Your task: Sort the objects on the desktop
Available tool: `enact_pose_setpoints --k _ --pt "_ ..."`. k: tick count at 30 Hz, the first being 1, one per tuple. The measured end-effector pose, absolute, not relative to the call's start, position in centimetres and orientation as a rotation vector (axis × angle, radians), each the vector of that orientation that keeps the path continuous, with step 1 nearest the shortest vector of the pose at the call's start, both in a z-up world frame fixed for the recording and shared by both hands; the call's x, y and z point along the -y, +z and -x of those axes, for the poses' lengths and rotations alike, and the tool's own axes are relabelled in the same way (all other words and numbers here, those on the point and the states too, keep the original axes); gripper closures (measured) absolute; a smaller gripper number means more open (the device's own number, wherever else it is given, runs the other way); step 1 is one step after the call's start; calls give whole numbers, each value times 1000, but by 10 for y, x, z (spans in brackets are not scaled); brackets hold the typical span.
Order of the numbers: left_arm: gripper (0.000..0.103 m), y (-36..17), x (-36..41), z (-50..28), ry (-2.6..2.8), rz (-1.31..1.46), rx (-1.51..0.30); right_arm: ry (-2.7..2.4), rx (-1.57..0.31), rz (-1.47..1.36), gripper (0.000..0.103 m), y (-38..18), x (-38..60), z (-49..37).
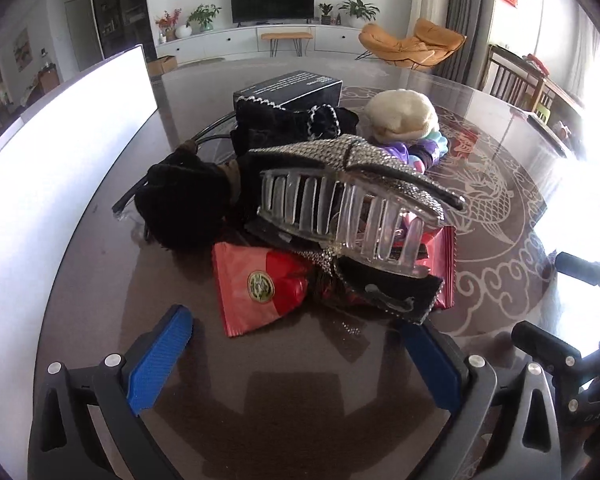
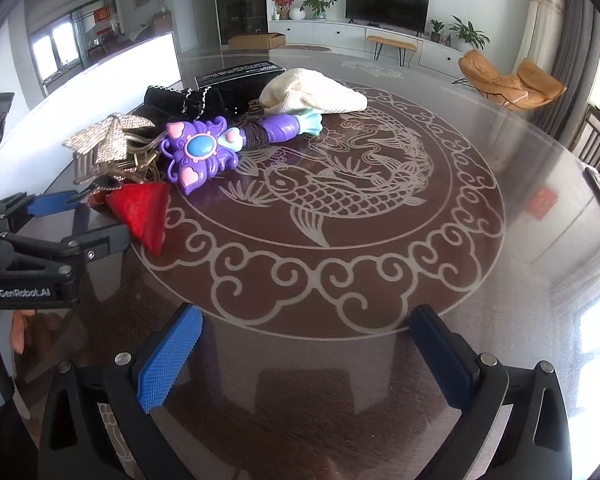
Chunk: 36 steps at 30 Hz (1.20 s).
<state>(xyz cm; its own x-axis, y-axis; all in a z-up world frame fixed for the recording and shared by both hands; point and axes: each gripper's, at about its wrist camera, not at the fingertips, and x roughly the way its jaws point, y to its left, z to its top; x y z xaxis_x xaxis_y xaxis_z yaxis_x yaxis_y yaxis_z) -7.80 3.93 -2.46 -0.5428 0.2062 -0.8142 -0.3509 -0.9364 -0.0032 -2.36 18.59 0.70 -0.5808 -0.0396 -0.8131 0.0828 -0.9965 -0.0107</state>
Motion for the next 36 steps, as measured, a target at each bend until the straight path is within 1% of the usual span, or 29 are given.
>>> enact_pose_setpoints --k 36 --pt "0 -22 -36 75 2497 1284 -233 -2731 -73 -1403 0 7 -186 23"
